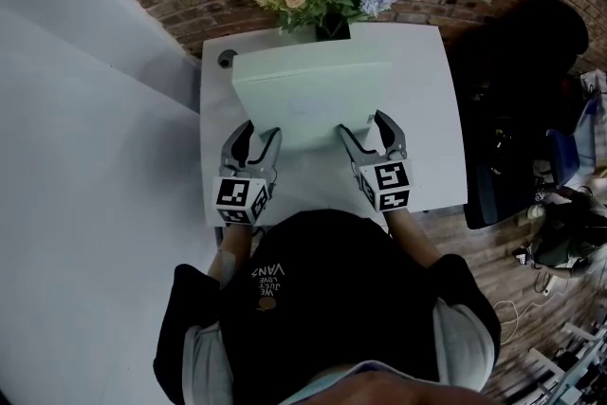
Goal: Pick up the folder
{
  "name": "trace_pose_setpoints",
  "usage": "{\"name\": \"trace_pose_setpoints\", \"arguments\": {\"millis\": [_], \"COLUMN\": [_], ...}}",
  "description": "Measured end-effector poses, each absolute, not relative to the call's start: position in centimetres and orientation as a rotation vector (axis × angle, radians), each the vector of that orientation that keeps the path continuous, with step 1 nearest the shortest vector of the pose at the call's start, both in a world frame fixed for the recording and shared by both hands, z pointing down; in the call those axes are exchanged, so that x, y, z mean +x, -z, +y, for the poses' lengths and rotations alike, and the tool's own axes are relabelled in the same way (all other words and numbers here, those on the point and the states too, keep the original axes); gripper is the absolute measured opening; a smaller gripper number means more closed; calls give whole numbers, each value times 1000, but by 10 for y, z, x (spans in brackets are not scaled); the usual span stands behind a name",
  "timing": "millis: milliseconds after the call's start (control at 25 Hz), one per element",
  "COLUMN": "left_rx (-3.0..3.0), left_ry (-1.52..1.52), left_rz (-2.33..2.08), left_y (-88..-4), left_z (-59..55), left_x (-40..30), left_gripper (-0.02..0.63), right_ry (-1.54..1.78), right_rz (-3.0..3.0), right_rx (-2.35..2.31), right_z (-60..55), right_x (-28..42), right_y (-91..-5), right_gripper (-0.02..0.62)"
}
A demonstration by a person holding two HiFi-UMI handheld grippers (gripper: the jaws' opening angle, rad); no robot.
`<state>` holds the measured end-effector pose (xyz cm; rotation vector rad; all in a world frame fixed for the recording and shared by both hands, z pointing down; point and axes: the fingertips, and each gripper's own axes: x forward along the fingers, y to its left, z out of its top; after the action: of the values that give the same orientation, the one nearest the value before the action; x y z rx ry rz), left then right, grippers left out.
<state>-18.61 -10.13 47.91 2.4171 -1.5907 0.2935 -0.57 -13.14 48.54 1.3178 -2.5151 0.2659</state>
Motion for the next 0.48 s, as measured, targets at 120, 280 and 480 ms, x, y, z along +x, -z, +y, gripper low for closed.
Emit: {"name": "trace_pose_setpoints", "arguments": {"millis": [120, 280, 480], "left_rx": [2417, 2418, 2418], "left_ry": [-291, -291, -286], "left_rz": [-1594, -1595, -1594], "left_y": [-479, -479, -479], "left_z": [-101, -101, -101], "left_x": [-186, -186, -186], "left_gripper": [225, 225, 224], "right_ry": [-268, -270, -270], "right_rz": [-2520, -2518, -2514], "right_rx": [1322, 1325, 1328], "right_z": [-132, -131, -131], "right_x": [-6, -6, -5], "right_y": [-485, -486, -487], "right_gripper": [299, 299, 298]}}
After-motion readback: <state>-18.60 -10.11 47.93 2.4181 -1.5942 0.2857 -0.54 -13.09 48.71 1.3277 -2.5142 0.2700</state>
